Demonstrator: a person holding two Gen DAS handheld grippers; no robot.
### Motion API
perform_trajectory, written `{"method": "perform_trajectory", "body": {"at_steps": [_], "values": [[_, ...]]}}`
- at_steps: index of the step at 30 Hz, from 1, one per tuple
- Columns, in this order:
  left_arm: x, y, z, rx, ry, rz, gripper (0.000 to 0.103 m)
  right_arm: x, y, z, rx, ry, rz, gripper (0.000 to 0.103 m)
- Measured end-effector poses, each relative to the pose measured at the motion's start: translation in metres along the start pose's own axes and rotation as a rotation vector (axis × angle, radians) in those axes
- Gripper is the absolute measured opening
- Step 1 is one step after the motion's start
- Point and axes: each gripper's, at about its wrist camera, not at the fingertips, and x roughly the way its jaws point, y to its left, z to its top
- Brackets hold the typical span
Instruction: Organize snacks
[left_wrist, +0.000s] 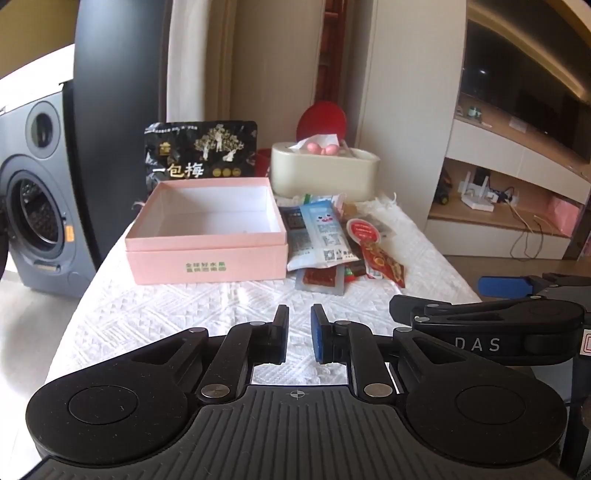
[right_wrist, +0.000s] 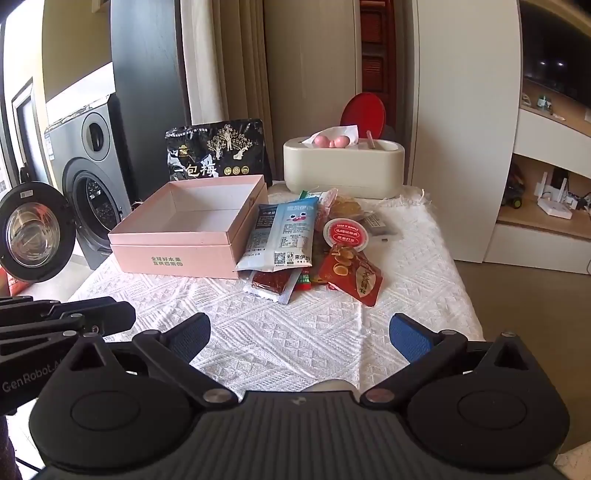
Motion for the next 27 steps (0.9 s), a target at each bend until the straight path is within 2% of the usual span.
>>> {"method": "perform_trajectory", "body": {"at_steps": [27], "values": [[0.01, 0.0, -0.005, -0.004, 0.06, 0.003, 0.017, 0.005, -0.002, -0.007, 0.001, 0.024, 0.0, 0.103]]}}
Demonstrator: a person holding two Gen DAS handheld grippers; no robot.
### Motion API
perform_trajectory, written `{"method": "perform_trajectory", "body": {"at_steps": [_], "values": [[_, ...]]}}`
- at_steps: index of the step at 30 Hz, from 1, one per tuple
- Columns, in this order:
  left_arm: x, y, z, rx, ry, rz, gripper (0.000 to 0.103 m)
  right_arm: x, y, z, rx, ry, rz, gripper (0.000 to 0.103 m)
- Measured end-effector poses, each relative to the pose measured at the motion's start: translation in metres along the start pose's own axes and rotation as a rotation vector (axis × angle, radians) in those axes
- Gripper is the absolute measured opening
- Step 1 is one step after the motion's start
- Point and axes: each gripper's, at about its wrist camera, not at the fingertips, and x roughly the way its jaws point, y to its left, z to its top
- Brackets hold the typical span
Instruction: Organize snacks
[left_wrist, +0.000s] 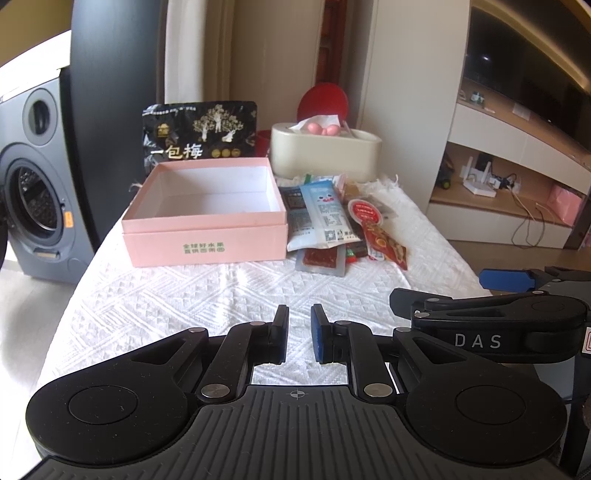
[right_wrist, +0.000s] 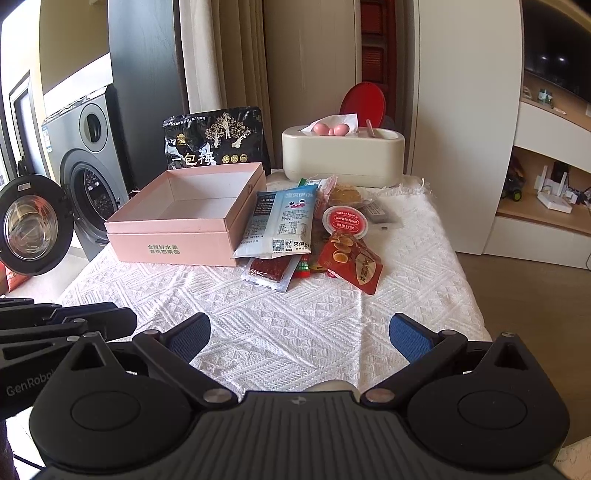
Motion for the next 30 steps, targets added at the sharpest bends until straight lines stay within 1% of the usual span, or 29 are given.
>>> {"method": "perform_trajectory", "body": {"at_steps": [30], "values": [[0.001, -0.0003, -0.0031, -0.006, 0.008, -0.003, 0.017, -0.0007, -0.002, -0.0005, 0.009, 0.007, -0.001, 0.103]]}}
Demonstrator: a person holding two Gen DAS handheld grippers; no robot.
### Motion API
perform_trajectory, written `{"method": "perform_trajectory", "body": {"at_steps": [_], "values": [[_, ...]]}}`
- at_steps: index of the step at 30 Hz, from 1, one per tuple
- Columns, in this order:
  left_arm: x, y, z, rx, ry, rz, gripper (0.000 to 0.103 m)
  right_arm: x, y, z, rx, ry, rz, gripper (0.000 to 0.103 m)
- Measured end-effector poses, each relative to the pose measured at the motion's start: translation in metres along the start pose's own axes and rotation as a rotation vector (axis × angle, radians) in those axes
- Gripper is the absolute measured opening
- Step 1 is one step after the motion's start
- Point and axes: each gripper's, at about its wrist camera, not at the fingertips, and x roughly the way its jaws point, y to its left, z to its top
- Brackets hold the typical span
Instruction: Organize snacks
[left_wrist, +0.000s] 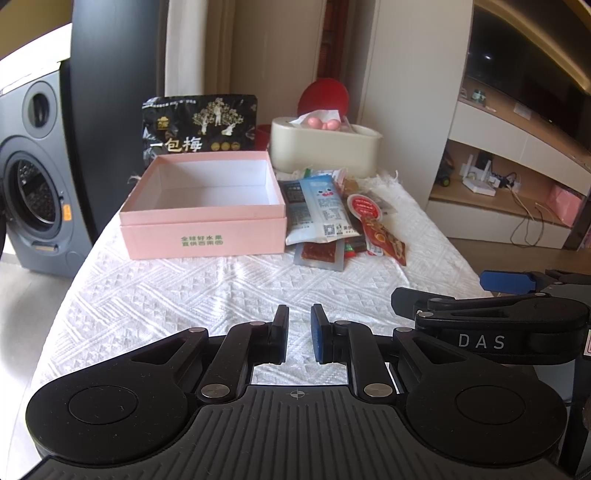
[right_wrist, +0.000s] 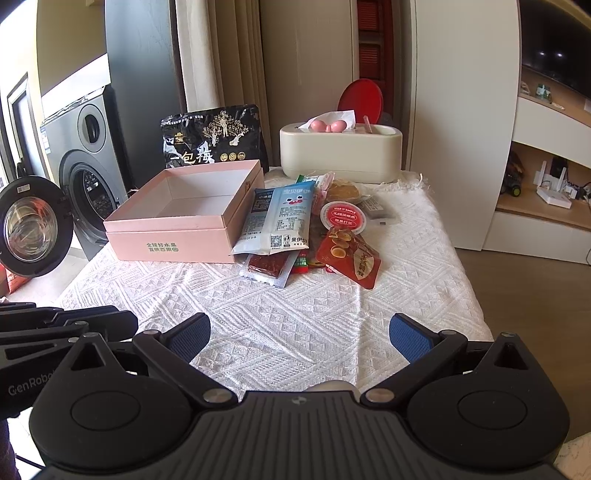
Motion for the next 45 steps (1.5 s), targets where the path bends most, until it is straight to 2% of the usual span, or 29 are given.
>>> {"method": "perform_trajectory", "body": {"at_steps": [17, 22, 25, 28, 33, 34, 37, 40, 45], "values": [[0.003, 0.002, 0.001, -0.028, 0.013, -0.002, 0.017, 0.004, 0.002, -0.002, -0.006, 0.024, 0.004, 0.103], [0.014, 0.007, 0.001, -0.049, 0.041, -0.004, 0.017, 0.013, 0.0, -0.003, -0.002, 0.039, 0.007, 0.103], [0.026, 0.014, 0.003, -0.063, 0.057, 0.0, 0.017, 0.022, -0.005, -0.004, 0.009, 0.021, 0.039, 0.103], [0.045, 0.032, 0.009, -0.108, 0.059, -0.002, 0.017, 0.038, -0.005, -0.006, -0.068, -0.009, 0.061, 0.103], [0.084, 0.075, 0.021, -0.255, 0.084, -0.146, 0.017, 0.081, 0.004, 0.01, -0.232, -0.006, 0.065, 0.103], [0.09, 0.08, 0.023, -0.274, 0.089, -0.141, 0.017, 0.091, 0.006, 0.017, -0.247, -0.016, 0.065, 0.103], [0.101, 0.091, 0.025, -0.288, 0.095, -0.063, 0.017, 0.123, 0.015, 0.037, -0.287, -0.052, 0.082, 0.103], [0.106, 0.107, 0.026, -0.308, 0.087, -0.081, 0.017, 0.155, 0.024, 0.053, -0.349, -0.068, 0.112, 0.103], [0.11, 0.126, 0.035, -0.33, 0.044, -0.064, 0.017, 0.19, 0.029, 0.06, -0.415, -0.032, 0.173, 0.103]]}}
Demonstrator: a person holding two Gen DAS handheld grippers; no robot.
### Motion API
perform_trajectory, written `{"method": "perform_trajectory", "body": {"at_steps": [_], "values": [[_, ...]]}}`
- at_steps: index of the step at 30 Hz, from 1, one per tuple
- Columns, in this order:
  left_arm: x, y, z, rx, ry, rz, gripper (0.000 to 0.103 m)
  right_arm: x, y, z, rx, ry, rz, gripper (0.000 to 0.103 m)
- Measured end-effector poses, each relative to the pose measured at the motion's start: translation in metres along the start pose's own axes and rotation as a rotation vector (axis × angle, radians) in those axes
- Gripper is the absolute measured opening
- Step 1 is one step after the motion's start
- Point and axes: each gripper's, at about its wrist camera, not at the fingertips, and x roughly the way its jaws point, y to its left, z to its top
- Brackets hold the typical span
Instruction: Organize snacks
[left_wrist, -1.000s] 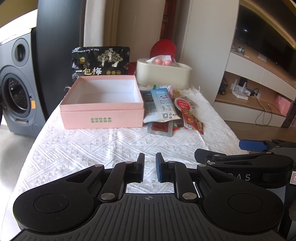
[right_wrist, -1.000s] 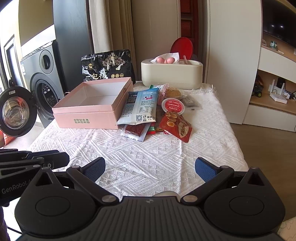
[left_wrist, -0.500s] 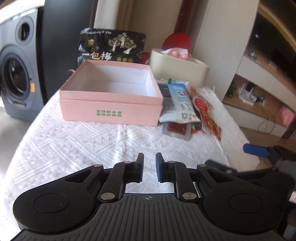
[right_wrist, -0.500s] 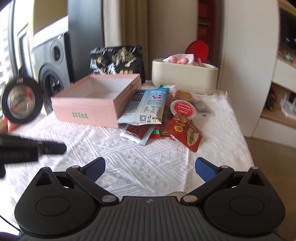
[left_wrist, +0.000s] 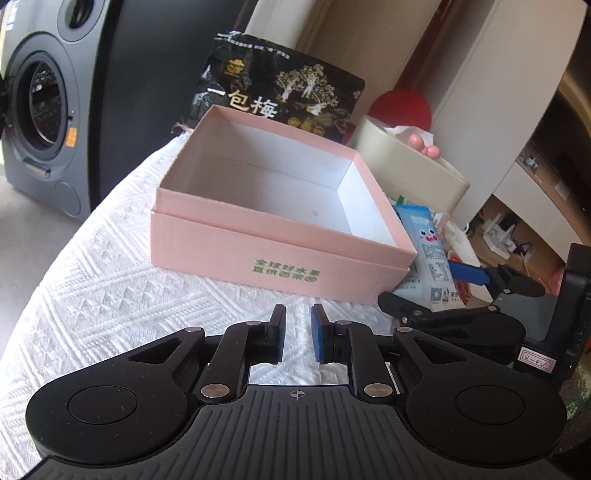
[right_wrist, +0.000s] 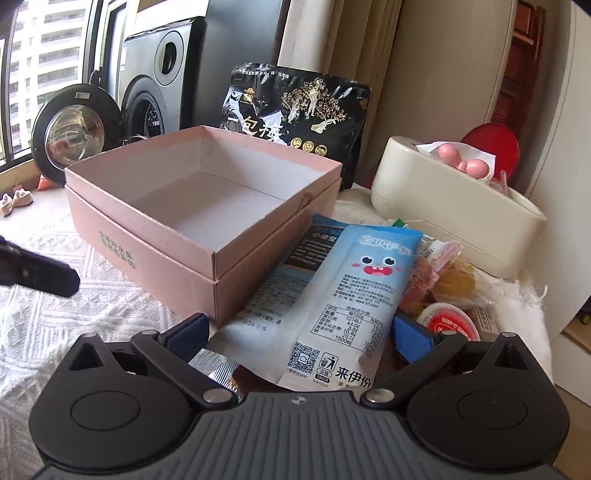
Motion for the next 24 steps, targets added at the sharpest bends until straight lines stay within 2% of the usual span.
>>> {"method": "perform_trajectory", "body": {"at_steps": [2, 4, 6, 7, 14, 19, 22, 24], "values": [[0.003, 0.002, 0.004, -0.014, -0.004, -0.009, 0.017, 0.001, -0.004, 0.0, 0.014, -0.012, 0.019, 0.103], [0.006, 0.003, 0.005, -0.023, -0.006, -0.023, 0.017, -0.005, -0.007, -0.003, 0.037, -0.028, 0.038, 0.095], [0.01, 0.003, 0.007, -0.023, -0.004, -0.033, 0.017, -0.015, -0.008, -0.008, 0.042, -0.035, 0.039, 0.071], [0.012, 0.002, 0.007, -0.021, -0.003, -0.036, 0.017, -0.022, -0.009, -0.011, 0.042, -0.036, 0.054, 0.067], [0.02, -0.009, 0.003, -0.007, 0.039, -0.091, 0.017, -0.059, 0.009, -0.041, 0.047, 0.021, 0.177, 0.066], [0.023, -0.024, -0.006, 0.025, 0.107, -0.175, 0.017, -0.089, 0.016, -0.058, 0.094, 0.054, 0.357, 0.067], [0.016, -0.036, -0.01, 0.078, 0.095, -0.17, 0.017, -0.11, 0.024, -0.064, 0.037, 0.021, 0.394, 0.071], [0.008, -0.044, -0.014, 0.128, 0.088, -0.128, 0.017, -0.122, 0.024, -0.063, 0.015, -0.02, 0.349, 0.086]]}}
